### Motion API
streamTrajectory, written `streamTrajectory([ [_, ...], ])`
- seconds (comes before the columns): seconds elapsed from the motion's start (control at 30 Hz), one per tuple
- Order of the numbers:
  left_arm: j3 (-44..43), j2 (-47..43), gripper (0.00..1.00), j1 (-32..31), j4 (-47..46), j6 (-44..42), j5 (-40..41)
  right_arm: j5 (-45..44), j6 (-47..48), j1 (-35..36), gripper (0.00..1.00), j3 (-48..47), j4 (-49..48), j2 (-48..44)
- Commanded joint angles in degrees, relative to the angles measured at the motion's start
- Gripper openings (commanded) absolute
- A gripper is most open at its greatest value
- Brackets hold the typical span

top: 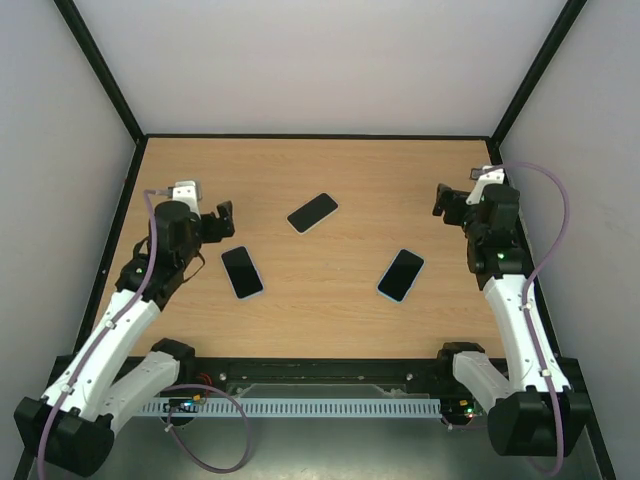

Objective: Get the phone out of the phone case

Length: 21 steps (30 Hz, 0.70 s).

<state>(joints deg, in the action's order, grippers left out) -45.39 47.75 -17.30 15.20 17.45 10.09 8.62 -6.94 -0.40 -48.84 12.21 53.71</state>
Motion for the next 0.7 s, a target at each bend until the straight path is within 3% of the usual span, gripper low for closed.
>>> streamTrajectory([
  [0.0, 3.0, 0.5, 0.98, 0.8, 0.1, 0.8, -5.0, 0.6, 6.6, -0.5, 0.96, 1.1, 4.8, -0.7],
  [0.13, 5.0, 0.5, 0.99, 0.0, 0.0, 0.5, -8.4, 1.5, 12.4, -0.6, 0.97, 0.2, 10.4, 1.0],
  [0.23, 4.9, 1.2, 0.99, -5.4, -0.3, 1.4, -9.0, 1.6, 14.9, -1.3, 0.97, -1.6, 14.7, 3.8],
  [0.5, -0.3, 11.3, 1.00, -39.3, -1.0, 9.1, 7.2, 0.4, 21.2, -5.1, 0.98, -0.8, 19.2, 5.9],
  [0.67, -4.5, 27.8, 1.00, -51.6, -6.9, 11.1, 11.6, 0.5, 24.6, -8.0, 0.98, 0.2, 21.1, 6.8],
])
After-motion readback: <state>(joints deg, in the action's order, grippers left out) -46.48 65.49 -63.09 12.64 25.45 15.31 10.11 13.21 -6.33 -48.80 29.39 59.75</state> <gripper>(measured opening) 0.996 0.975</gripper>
